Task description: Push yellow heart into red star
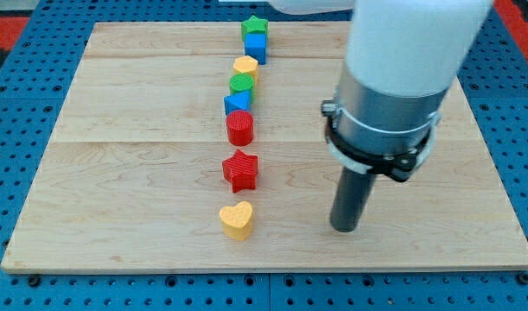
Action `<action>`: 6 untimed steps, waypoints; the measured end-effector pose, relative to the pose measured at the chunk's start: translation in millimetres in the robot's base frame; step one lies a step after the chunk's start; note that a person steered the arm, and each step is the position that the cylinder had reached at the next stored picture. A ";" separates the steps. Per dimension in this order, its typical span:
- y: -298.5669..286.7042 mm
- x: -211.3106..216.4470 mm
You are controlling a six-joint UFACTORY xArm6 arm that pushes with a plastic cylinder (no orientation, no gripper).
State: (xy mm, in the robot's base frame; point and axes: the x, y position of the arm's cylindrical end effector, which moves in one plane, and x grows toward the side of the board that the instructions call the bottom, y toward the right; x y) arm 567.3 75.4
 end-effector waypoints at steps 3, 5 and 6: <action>-89.2 35.8; -124.2 28.8; -122.4 29.0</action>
State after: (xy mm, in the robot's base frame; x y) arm 596.3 -47.0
